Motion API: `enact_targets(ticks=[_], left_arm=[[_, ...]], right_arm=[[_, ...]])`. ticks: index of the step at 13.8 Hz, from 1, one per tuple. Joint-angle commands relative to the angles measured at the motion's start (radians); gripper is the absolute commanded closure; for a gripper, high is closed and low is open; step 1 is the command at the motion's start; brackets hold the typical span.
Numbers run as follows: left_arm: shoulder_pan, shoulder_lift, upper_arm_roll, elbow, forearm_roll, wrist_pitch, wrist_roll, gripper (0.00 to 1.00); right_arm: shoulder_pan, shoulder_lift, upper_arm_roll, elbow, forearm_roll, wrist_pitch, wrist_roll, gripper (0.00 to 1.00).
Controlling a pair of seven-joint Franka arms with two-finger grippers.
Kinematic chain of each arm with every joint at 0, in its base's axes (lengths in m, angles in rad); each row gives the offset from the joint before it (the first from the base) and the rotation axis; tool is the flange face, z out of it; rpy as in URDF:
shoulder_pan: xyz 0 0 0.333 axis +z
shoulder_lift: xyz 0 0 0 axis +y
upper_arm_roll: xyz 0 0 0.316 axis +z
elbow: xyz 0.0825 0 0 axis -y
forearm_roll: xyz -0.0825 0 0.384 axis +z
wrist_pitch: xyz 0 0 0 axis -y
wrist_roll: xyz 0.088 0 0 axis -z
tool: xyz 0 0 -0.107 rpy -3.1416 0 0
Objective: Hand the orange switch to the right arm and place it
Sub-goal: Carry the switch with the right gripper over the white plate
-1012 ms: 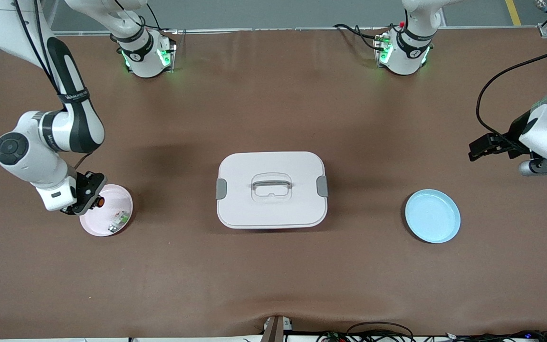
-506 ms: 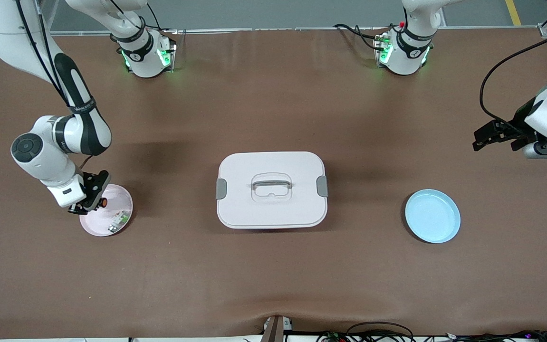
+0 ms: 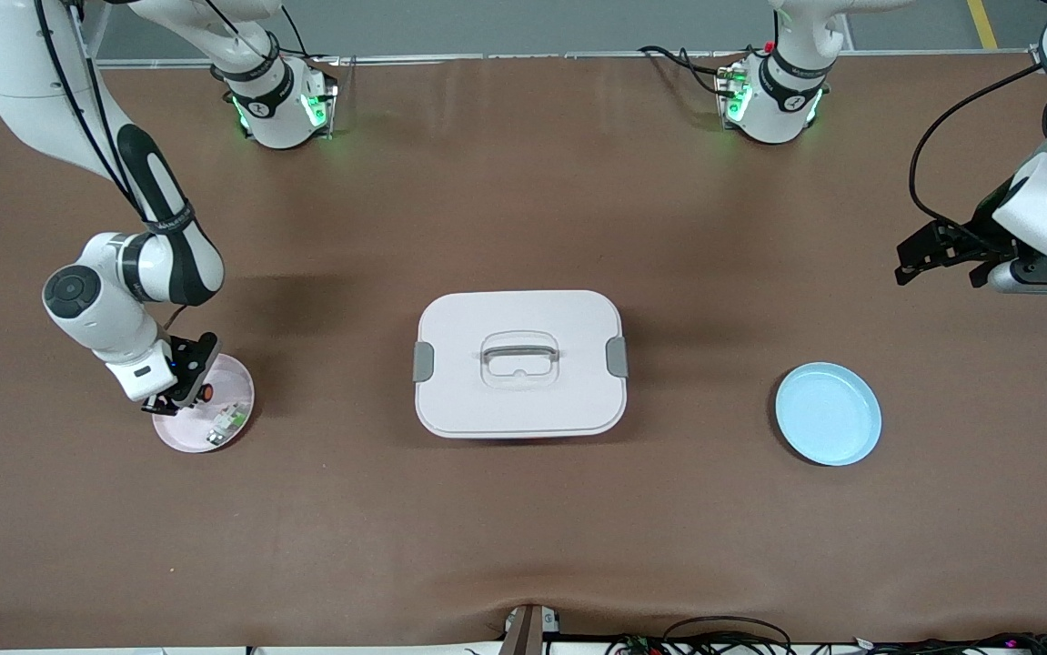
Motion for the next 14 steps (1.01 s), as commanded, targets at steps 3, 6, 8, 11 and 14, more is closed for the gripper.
enact_targets(ticks=[3, 6, 8, 11, 14], left_arm=[[-0.005, 0.039, 0.019, 0.078, 0.002, 0.002, 0.011, 0.00], [-0.010, 0.069, 0.018, 0.129, 0.003, 0.002, 0.005, 0.00], [-0.011, 0.102, 0.018, 0.172, 0.003, 0.001, 0.002, 0.00], [-0.017, 0.127, 0.018, 0.201, 0.012, -0.002, 0.002, 0.00], [-0.019, 0.128, 0.019, 0.200, 0.016, -0.004, 0.005, 0.00]], right_arm=[[-0.024, 0.017, 0.017, 0.004, -0.017, 0.027, -0.011, 1.00], [-0.024, 0.018, 0.017, 0.004, -0.017, 0.028, -0.011, 1.00], [-0.024, 0.020, 0.017, 0.003, -0.017, 0.028, -0.011, 1.00], [-0.030, 0.029, 0.020, 0.004, -0.015, 0.028, -0.011, 1.00], [-0.030, 0.032, 0.020, 0.004, -0.015, 0.028, -0.011, 1.00]])
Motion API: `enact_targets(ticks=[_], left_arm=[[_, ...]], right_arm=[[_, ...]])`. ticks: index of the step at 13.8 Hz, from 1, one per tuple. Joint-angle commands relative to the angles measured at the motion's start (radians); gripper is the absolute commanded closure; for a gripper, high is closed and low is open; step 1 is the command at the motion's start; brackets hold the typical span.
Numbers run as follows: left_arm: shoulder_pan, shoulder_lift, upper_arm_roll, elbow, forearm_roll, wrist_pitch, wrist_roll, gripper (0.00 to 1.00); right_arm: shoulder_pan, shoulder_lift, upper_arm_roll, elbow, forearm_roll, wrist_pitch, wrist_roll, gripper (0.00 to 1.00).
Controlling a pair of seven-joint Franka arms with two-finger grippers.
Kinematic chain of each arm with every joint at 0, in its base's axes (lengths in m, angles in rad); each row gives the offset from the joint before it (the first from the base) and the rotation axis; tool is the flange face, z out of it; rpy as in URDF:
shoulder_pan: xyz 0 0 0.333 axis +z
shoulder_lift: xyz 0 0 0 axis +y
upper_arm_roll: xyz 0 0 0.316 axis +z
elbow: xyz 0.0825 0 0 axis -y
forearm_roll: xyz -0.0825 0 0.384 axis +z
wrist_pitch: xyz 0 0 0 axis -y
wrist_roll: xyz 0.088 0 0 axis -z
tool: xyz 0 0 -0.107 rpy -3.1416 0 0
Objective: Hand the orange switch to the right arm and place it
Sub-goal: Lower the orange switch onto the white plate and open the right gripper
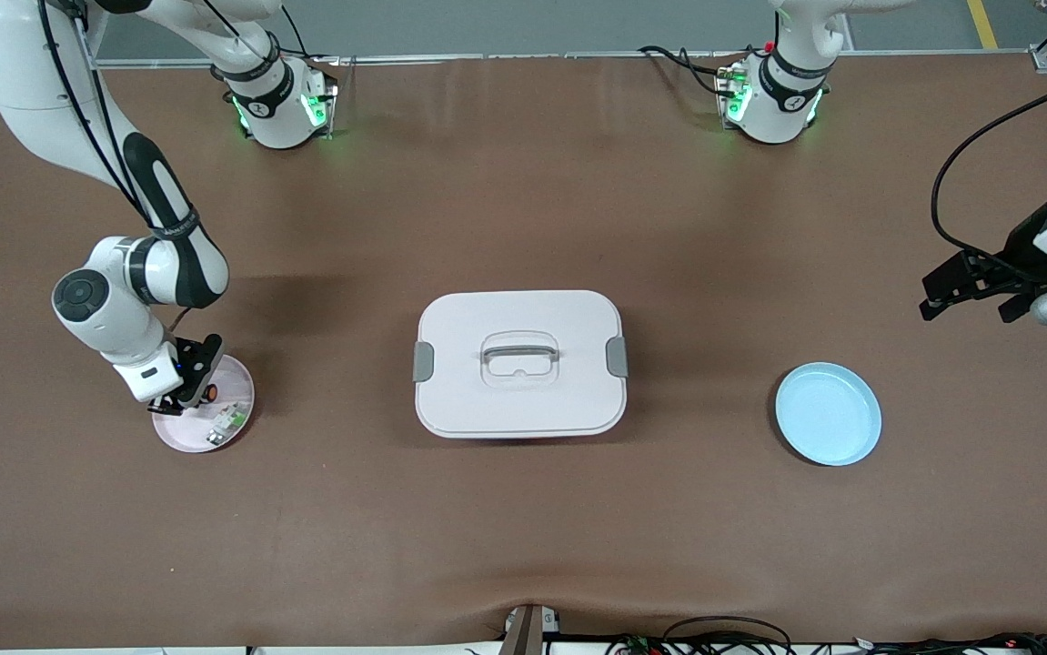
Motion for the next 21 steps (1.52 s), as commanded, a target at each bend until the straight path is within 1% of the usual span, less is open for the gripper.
enact_targets(ticks=[1, 2, 3, 4, 5, 10, 13, 18, 21], left_arm=[[-0.019, 0.010, 0.012, 0.025, 0.014, -0.013, 0.003, 0.00], [-0.037, 0.013, 0.027, 0.024, 0.014, -0.013, 0.002, 0.00], [-0.071, 0.014, 0.062, 0.025, 0.014, -0.013, 0.002, 0.00], [-0.112, 0.016, 0.105, 0.025, 0.014, -0.013, 0.002, 0.00], [-0.129, 0.016, 0.121, 0.024, 0.014, -0.014, 0.002, 0.00], [-0.123, 0.013, 0.119, 0.025, 0.014, -0.016, 0.000, 0.00], [-0.122, 0.008, 0.115, 0.025, 0.014, -0.017, -0.003, 0.00], [-0.122, 0.005, 0.112, 0.025, 0.016, -0.022, -0.017, 0.00], [-0.122, 0.004, 0.116, 0.027, 0.016, -0.026, -0.010, 0.00]], right_arm=[[-0.028, 0.012, 0.020, 0.006, -0.015, 0.009, -0.010, 1.00], [-0.028, 0.014, 0.020, 0.009, -0.003, 0.009, -0.004, 1.00], [-0.031, 0.023, 0.020, 0.012, 0.006, 0.011, 0.008, 0.72], [-0.042, 0.030, 0.021, 0.019, 0.016, 0.009, 0.008, 0.01], [-0.048, 0.030, 0.023, 0.021, 0.016, 0.011, 0.008, 0.00], [-0.047, 0.030, 0.023, 0.022, 0.016, 0.009, 0.010, 0.00], [-0.045, 0.024, 0.033, 0.030, 0.020, -0.009, 0.018, 0.00], [-0.036, -0.002, 0.050, 0.078, 0.059, -0.167, 0.057, 0.00], [-0.031, -0.017, 0.052, 0.140, 0.059, -0.300, 0.111, 0.00]])
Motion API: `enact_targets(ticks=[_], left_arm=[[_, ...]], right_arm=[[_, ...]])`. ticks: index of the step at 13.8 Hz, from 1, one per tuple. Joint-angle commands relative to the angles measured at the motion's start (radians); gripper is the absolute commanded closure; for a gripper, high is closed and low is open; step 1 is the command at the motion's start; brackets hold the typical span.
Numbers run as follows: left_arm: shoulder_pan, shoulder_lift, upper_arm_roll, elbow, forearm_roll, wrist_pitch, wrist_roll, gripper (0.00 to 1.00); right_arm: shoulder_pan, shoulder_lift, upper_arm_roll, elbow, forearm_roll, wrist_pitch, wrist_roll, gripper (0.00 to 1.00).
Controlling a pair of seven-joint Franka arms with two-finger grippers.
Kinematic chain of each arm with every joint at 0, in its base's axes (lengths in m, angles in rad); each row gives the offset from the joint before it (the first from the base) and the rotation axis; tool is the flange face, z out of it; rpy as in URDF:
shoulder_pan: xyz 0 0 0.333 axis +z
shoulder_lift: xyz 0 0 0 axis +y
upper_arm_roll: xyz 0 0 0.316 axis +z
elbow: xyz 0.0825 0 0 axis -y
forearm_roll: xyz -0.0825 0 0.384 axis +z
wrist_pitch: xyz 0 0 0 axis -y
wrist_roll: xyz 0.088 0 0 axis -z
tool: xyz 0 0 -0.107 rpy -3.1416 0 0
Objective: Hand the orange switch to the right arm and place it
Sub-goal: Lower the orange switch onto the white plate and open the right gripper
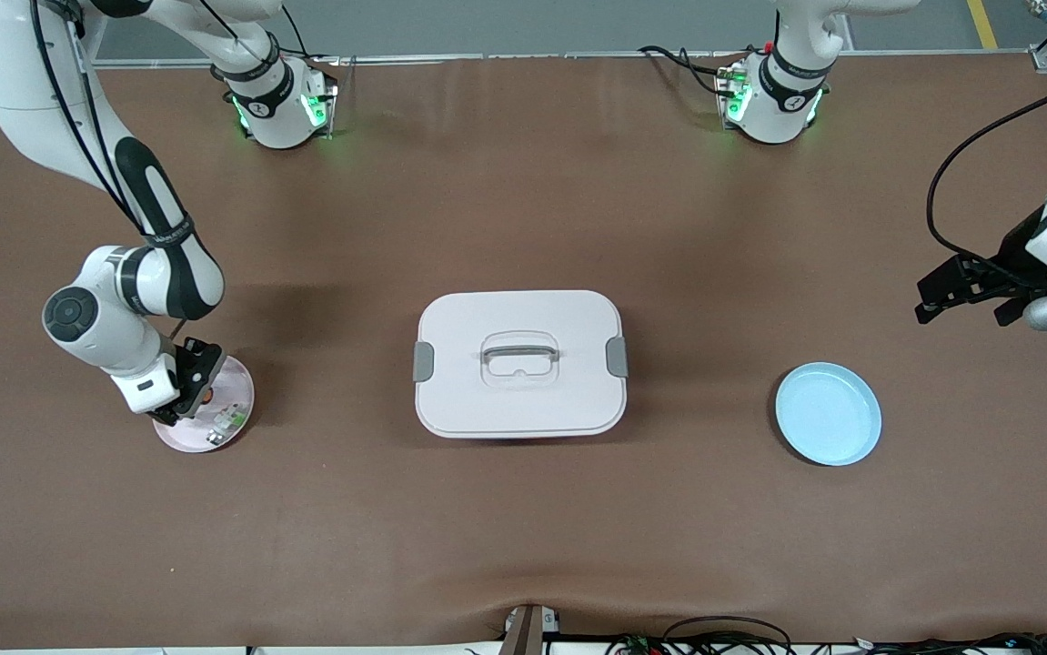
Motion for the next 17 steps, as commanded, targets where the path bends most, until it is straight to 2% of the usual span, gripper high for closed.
enact_targets(ticks=[1, 4, 7, 10, 14, 17], left_arm=[[-0.005, -0.004, 0.007, 0.018, 0.016, -0.021, -0.002, 0.00], [-0.005, -0.008, 0.006, 0.018, 0.016, -0.042, -0.005, 0.00], [-0.004, -0.012, 0.007, 0.018, 0.016, -0.050, 0.001, 0.00], [-0.005, -0.018, 0.006, 0.019, 0.017, -0.081, 0.008, 0.00], [-0.005, -0.016, 0.004, 0.027, 0.017, -0.081, 0.009, 0.00], [-0.007, -0.013, 0.003, 0.038, 0.014, -0.081, -0.002, 0.00]], right_arm=[[0.010, -0.029, 0.012, 0.065, 0.013, -0.144, 0.061, 0.00], [0.071, -0.052, 0.012, 0.165, 0.011, -0.342, 0.227, 0.00], [0.150, -0.084, 0.009, 0.235, -0.004, -0.503, 0.476, 0.00], [0.181, -0.110, 0.010, 0.291, -0.005, -0.607, 0.637, 0.00], [0.185, -0.144, 0.009, 0.393, -0.005, -0.753, 0.726, 0.00], [0.184, -0.208, 0.005, 0.400, -0.007, -0.796, 0.864, 0.00]])
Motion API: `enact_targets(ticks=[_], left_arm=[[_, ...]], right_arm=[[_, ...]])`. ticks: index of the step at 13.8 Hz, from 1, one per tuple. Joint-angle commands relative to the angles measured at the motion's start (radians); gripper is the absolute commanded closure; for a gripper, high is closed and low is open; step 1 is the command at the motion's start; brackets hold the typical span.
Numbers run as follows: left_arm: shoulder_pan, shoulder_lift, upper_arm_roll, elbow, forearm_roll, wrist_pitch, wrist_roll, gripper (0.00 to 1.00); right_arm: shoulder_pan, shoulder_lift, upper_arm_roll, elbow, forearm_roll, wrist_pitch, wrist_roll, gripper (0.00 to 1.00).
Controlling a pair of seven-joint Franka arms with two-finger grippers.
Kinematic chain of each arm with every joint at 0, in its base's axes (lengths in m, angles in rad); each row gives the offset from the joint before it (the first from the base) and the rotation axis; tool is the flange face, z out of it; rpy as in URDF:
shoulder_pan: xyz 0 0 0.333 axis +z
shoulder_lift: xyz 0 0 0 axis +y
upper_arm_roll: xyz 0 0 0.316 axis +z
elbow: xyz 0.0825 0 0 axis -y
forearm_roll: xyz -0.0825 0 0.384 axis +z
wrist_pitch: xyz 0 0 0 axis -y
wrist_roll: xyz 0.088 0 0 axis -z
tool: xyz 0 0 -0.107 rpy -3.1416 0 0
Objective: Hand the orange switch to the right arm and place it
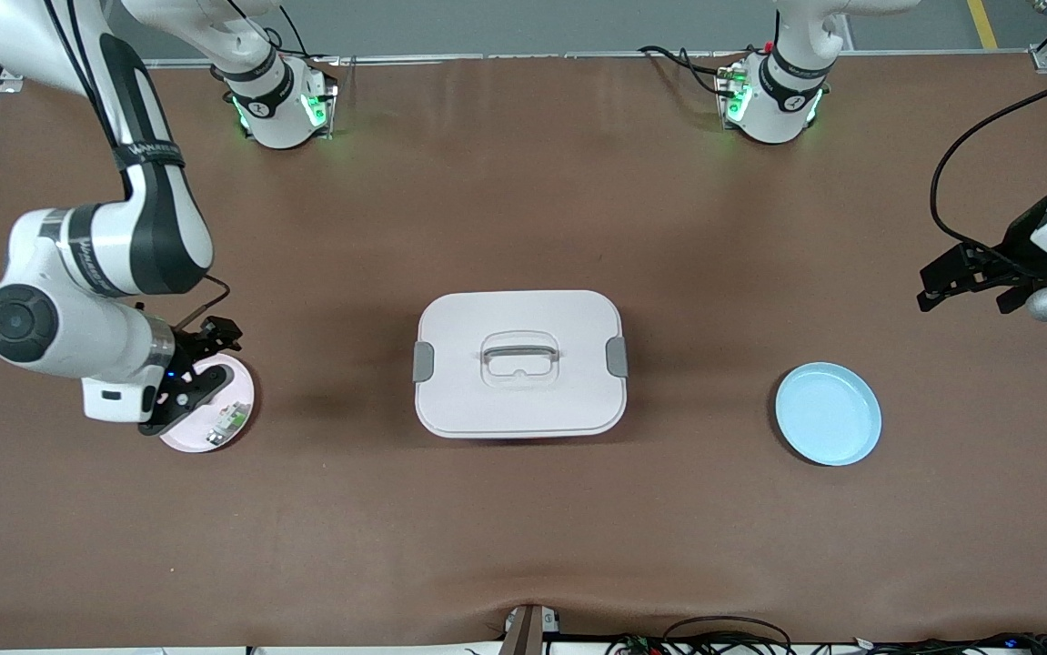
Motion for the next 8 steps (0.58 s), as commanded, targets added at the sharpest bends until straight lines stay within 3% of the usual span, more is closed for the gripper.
enact_targets(ticks=[1, 6, 8], left_arm=[[-0.008, -0.001, 0.002, 0.034, 0.016, -0.019, 0.001, 0.00], [-0.014, -0.008, 0.003, 0.042, 0.016, -0.030, 0.001, 0.00], [-0.008, -0.009, 0.003, 0.042, 0.016, -0.051, -0.005, 0.00]], right_arm=[[-0.002, -0.068, 0.000, 0.013, -0.006, -0.055, 0.122, 0.00], [-0.004, -0.144, 0.000, 0.053, -0.006, -0.117, 0.440, 0.00], [-0.019, -0.145, -0.005, 0.161, -0.005, -0.240, 0.504, 0.00]])
